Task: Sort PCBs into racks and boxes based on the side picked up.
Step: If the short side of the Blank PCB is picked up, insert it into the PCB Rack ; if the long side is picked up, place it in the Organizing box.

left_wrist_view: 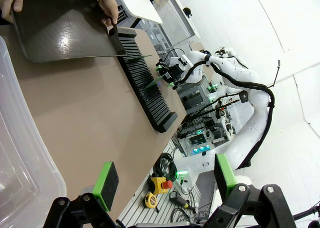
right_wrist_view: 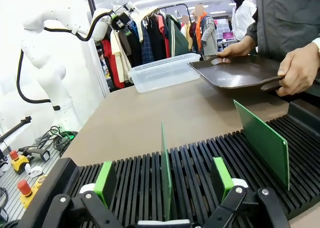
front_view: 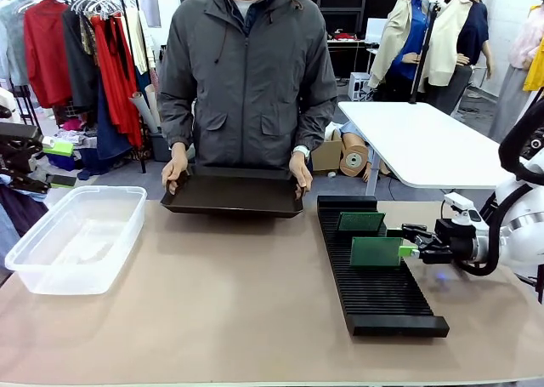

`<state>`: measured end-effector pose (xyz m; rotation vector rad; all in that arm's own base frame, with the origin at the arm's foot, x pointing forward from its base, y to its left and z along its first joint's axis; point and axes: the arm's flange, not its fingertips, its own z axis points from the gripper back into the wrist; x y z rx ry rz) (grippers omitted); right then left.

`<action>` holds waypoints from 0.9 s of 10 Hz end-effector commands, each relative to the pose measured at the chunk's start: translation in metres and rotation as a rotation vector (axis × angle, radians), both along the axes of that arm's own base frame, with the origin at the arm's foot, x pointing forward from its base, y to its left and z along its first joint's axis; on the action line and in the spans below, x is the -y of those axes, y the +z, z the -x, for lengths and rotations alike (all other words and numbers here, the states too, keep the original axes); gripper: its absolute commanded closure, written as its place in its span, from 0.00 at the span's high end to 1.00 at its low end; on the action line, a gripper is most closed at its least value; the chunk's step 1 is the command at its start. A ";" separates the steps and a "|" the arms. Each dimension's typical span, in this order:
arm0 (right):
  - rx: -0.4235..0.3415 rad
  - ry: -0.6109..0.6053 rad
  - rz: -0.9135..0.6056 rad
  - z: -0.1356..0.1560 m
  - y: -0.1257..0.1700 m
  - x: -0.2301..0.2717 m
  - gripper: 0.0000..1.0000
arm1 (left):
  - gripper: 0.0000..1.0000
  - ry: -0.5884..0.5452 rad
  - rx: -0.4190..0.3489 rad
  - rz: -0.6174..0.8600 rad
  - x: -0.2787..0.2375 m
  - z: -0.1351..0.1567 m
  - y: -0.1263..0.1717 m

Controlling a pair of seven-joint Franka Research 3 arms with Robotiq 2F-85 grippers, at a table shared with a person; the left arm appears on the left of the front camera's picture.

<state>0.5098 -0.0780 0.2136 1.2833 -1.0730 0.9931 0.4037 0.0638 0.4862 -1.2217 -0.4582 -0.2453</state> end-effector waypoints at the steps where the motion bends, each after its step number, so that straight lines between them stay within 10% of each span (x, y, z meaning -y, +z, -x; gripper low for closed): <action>1: -0.042 0.003 0.035 0.005 0.032 -0.010 1.00 | 1.00 -0.004 -0.004 -0.001 0.000 0.002 0.002; 6: -0.209 0.063 0.059 0.022 0.103 -0.036 1.00 | 1.00 -0.004 -0.004 -0.001 0.000 0.002 0.002; 9: -0.436 0.089 0.067 0.049 0.151 -0.046 1.00 | 1.00 -0.004 -0.004 -0.001 0.000 0.002 0.002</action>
